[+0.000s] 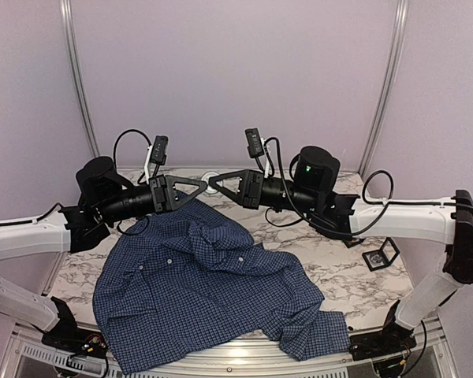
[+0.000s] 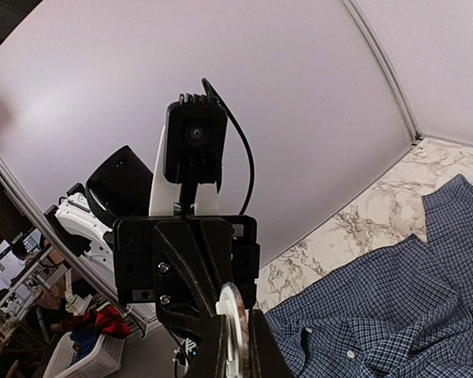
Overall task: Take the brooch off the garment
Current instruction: Close the brooch securely, then turn over the brooch at the center of the board.
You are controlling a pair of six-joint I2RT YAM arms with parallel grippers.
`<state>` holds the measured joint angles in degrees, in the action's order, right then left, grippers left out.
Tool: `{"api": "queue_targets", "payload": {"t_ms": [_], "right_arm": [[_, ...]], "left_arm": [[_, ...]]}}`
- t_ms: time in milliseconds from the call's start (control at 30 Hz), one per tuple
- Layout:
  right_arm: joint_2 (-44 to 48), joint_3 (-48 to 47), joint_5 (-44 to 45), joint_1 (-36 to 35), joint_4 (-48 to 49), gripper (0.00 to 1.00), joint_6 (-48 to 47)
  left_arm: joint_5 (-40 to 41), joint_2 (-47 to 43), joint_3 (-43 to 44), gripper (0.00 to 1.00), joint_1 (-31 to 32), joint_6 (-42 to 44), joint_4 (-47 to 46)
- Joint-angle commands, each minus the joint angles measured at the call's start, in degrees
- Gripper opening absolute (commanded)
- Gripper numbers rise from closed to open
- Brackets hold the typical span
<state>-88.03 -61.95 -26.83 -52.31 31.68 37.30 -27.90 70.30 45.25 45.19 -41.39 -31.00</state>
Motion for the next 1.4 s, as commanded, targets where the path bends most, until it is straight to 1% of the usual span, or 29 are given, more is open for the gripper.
{"api": "queue_targets", "payload": {"t_ms": [0,333,633,967,1067,1133,1233,1367], "right_arm": [[0.3,0.5,3.5,0.1,2.4,0.09,0.5],[1.4,1.5,5.0,0.1,4.9,0.09,0.5],[2.4,1.7,6.1,0.1,4.9,0.11,0.1],[3.7,1.7,6.6,0.2,3.9,0.19,-0.5],[4.3,1.4,7.4,0.2,2.0,0.22,-0.7],[5.1,1.2,8.1,0.3,0.2,0.25,-1.2],[6.7,0.9,9.1,0.6,-2.5,0.31,-1.4],[9.2,0.8,10.1,1.6,-6.5,0.36,-1.3]], "left_arm": [[1.2,-1.1,-1.7,0.00,0.4,-1.6,-2.9],[6.1,-1.6,-4.3,0.00,0.4,-4.7,-5.8],[7.2,-1.5,-4.2,0.00,0.4,-5.1,-5.3],[6.7,-0.7,-2.6,0.00,0.4,-2.9,-3.7],[7.0,-1.2,-2.0,0.00,0.4,0.1,-2.3],[7.7,-1.6,-0.6,0.00,0.4,4.0,0.5],[9.3,-2.5,2.3,0.00,0.4,12.5,7.4],[13.6,-3.0,6.8,0.00,1.1,26.9,15.2]]}}
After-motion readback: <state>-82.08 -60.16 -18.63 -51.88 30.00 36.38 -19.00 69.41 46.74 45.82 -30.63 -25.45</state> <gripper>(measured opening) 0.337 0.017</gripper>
